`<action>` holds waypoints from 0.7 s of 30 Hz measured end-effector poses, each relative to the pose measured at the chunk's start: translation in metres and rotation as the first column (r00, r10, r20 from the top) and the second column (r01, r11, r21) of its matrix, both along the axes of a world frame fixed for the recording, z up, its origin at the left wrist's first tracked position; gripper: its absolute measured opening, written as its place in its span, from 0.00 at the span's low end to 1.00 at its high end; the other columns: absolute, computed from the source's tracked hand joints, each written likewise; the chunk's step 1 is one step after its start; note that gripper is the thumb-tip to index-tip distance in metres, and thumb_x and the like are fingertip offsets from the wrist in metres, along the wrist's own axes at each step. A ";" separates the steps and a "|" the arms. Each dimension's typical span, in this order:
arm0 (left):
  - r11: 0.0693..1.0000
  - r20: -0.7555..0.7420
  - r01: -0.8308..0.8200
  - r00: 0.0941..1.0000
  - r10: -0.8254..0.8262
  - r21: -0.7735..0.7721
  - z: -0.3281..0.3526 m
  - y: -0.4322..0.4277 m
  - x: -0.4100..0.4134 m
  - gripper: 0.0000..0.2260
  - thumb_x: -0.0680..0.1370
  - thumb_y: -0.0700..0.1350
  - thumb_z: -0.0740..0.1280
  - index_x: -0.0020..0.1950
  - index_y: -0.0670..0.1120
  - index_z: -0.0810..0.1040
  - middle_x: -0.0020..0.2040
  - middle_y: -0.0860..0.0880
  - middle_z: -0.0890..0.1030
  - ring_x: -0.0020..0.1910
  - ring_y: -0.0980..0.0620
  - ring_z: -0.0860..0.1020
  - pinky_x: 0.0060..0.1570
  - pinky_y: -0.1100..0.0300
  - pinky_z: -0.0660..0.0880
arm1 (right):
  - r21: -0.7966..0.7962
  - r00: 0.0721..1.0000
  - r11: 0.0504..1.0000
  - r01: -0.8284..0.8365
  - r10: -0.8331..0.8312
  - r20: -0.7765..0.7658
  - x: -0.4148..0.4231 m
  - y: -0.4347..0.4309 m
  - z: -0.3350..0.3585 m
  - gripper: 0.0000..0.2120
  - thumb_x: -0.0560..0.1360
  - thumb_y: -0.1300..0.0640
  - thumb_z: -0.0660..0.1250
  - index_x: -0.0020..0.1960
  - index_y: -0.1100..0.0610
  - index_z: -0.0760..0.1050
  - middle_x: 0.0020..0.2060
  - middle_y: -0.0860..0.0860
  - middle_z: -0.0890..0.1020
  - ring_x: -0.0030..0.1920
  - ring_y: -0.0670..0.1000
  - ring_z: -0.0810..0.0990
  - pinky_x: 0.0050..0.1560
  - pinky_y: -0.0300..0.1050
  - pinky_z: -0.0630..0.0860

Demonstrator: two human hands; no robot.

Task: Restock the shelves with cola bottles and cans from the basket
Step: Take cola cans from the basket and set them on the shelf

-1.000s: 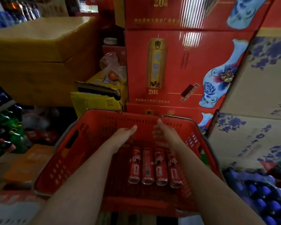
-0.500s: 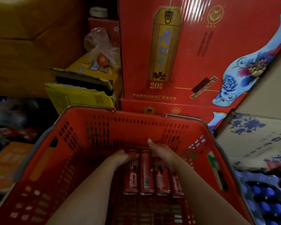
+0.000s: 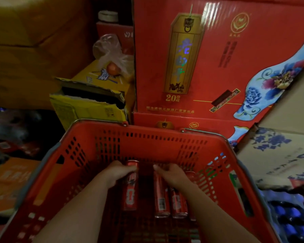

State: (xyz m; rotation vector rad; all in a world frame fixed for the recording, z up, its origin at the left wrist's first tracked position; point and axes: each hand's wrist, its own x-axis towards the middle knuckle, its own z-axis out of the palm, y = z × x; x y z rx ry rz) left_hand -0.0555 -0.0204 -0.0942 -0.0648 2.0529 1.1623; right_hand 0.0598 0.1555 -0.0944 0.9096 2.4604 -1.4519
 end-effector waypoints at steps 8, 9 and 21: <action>0.986 -0.006 -0.001 1.000 0.002 0.167 0.035 -0.055 -0.024 0.06 0.73 0.38 0.73 0.47 0.42 0.80 0.48 0.42 0.85 0.45 0.48 0.82 0.50 0.55 0.78 | 0.267 0.975 0.956 -0.123 0.066 0.214 -0.013 -0.030 -0.014 0.30 0.69 0.40 0.73 0.60 0.63 0.75 0.59 0.57 0.79 0.60 0.56 0.78 0.53 0.43 0.71; 0.984 -0.013 -0.004 1.000 0.006 0.178 0.032 -0.058 -0.025 0.05 0.73 0.38 0.72 0.47 0.42 0.80 0.46 0.43 0.85 0.44 0.49 0.83 0.49 0.56 0.78 | 0.271 0.971 0.954 -0.127 0.063 0.232 -0.015 -0.033 -0.016 0.31 0.68 0.40 0.74 0.58 0.63 0.75 0.57 0.58 0.80 0.59 0.56 0.78 0.51 0.44 0.71; 0.951 -0.055 0.040 0.998 -0.024 0.307 0.067 -0.044 -0.014 0.13 0.71 0.42 0.75 0.54 0.40 0.82 0.50 0.41 0.85 0.52 0.43 0.83 0.57 0.49 0.78 | -0.487 0.991 0.873 0.003 -0.069 -0.118 -0.014 -0.016 -0.001 0.13 0.67 0.61 0.77 0.50 0.62 0.82 0.47 0.58 0.86 0.43 0.51 0.85 0.42 0.42 0.80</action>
